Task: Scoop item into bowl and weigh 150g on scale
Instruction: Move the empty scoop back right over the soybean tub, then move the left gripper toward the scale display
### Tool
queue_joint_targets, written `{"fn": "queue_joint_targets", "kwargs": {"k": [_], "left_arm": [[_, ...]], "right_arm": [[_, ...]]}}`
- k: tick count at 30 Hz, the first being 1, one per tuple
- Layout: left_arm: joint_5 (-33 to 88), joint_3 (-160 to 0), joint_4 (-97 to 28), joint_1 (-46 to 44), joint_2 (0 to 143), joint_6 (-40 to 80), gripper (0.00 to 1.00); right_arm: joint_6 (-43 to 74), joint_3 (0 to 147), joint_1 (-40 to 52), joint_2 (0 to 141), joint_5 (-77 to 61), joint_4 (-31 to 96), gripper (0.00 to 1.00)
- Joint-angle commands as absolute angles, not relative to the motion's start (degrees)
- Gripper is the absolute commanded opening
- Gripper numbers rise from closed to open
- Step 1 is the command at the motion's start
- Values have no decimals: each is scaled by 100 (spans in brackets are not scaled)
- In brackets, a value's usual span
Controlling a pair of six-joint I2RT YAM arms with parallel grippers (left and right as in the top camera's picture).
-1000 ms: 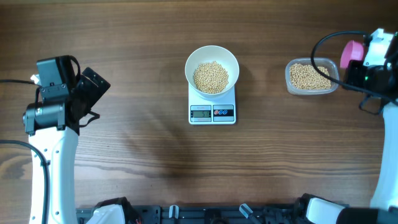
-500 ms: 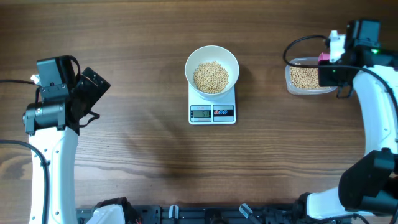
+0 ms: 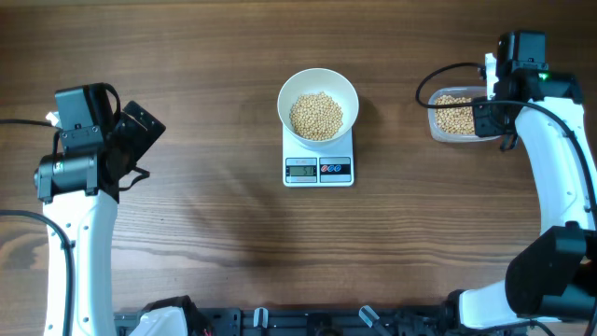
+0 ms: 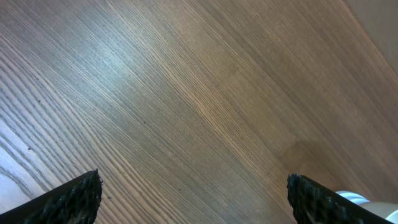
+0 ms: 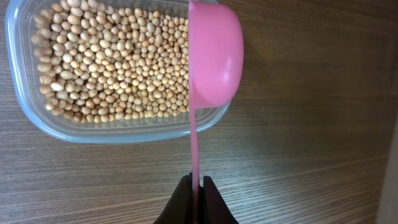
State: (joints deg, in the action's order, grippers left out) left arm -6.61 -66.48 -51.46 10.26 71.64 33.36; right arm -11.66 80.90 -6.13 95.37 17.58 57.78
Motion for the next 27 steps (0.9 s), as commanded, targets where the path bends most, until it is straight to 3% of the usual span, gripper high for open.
{"fn": "queue_joint_targets", "kwargs": {"k": [1, 12, 14, 18, 20, 24, 27], "left_arm": [[-735, -6643, -5155, 1063, 7179, 3330, 100], [-526, -6643, -4932, 1061, 7181, 3356, 100], [749, -6643, -5133, 1061, 7168, 3210, 100], [4066, -6637, -5406, 888, 7301, 1046, 100], [4799, -6637, -6104, 460, 7439, 123, 100], [4532, -6632, -6584, -604, 7679, -274, 100], [3011, -6632, -6539, -1411, 7867, 364, 100]], "right_arm": [[-1004, 8049, -604, 9526, 1791, 5793, 4], [-985, 8049, -604, 9526, 1586, 5767, 4], [-987, 8049, -604, 9526, 1533, 5771, 4], [-987, 8049, -604, 9526, 1533, 5769, 4], [-987, 8049, -604, 9526, 1531, 5749, 4], [-987, 8049, -607, 9526, 1533, 5747, 4], [-989, 8049, -604, 9526, 1533, 5749, 4]]}}
